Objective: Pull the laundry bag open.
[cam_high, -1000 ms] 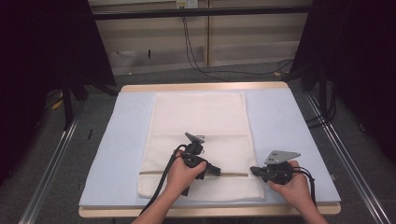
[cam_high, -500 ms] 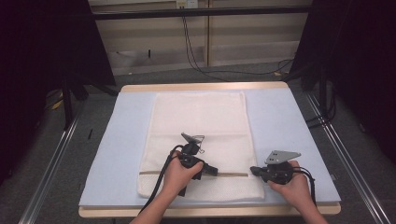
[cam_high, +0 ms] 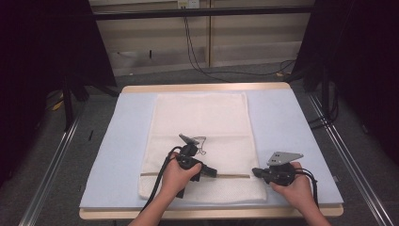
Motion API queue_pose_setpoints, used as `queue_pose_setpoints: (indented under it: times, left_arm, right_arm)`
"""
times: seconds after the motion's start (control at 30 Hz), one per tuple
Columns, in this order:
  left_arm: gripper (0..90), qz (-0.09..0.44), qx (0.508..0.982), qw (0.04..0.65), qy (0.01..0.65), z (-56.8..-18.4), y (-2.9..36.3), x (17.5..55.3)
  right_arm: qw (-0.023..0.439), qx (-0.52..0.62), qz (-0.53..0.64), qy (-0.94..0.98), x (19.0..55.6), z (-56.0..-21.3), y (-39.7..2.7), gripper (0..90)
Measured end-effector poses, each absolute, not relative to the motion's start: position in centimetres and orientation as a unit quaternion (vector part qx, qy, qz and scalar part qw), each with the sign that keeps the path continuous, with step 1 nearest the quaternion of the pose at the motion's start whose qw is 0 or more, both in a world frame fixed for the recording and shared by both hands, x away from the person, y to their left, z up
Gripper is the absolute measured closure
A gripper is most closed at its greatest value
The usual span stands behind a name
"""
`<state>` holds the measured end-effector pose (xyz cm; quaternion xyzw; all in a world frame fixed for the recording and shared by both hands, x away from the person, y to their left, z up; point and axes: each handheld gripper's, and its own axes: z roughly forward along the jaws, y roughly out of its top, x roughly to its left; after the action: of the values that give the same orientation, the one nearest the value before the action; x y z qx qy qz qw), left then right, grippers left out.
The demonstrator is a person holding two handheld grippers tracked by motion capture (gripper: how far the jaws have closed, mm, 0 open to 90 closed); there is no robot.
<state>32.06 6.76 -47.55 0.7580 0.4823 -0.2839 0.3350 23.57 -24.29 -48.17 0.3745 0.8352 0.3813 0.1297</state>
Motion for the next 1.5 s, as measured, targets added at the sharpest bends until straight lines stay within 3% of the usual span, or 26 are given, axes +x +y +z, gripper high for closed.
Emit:
queue_pose_setpoints:
  times: [1.5]
  left_arm:
    - [87.4,-0.282,0.754,0.338,0.488,-47.0,8.8,32.2]
  right_arm:
    - [0.127,0.374,0.381,0.836,23.6,-48.2,-24.3,90.0]
